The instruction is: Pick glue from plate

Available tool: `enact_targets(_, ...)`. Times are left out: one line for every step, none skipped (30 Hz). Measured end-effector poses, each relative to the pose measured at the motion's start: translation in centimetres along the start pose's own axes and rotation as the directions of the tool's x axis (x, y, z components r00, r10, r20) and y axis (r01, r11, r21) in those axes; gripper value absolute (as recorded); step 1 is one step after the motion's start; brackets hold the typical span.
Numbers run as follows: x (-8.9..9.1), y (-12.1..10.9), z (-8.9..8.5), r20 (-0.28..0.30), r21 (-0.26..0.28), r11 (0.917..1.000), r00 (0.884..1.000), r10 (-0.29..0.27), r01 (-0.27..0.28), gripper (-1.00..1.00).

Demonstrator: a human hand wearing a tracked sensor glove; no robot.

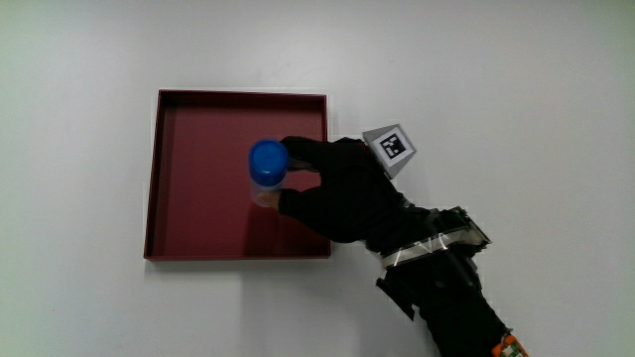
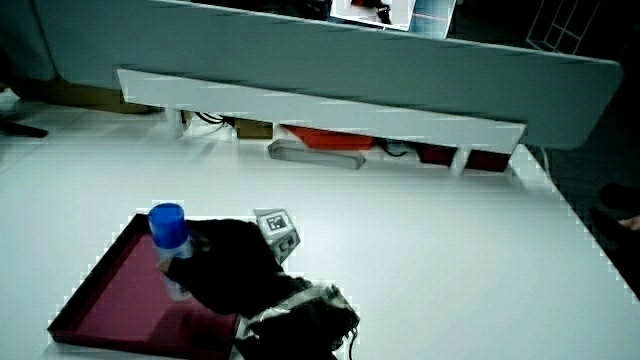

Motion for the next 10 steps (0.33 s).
enact_targets(-0.4,-0.2,0.3,-0.009,0.005,1.0,1.0,0.006,-0.005,1.0)
enact_targets(-0.7,-0.4,0.6,-0.018,0.011,0.9999,1.0,0.011,-0.011,1.0)
enact_targets(-1.1,-0.6,1.0,-0.018,0.018,0.9997,1.0,0.017,-0.016,1.0)
enact_targets(-1.3,-0.8,1.4,0.002,0.026,0.9996,1.0,0.013,-0.013,1.0)
enact_targets(-1.6,-1.1,1.8,0.004,0.034,0.9993,1.0,0.018,-0.018,1.0)
enact_targets(-1.9,-1.3,2.2,0.007,0.042,0.9988,1.0,0.023,-0.023,1.0)
enact_targets(-2.3,-1.5,2.5,0.009,0.051,0.9983,1.0,0.028,-0.028,1.0)
enact_targets(-2.6,-1.7,2.9,0.012,0.059,0.9977,0.999,0.033,-0.033,1.0)
enact_targets(-2.9,-2.0,3.2,0.012,0.067,0.9969,0.999,0.041,-0.041,1.0)
enact_targets(-3.3,-2.2,3.6,0.013,0.075,0.996,0.999,0.048,-0.049,1.0)
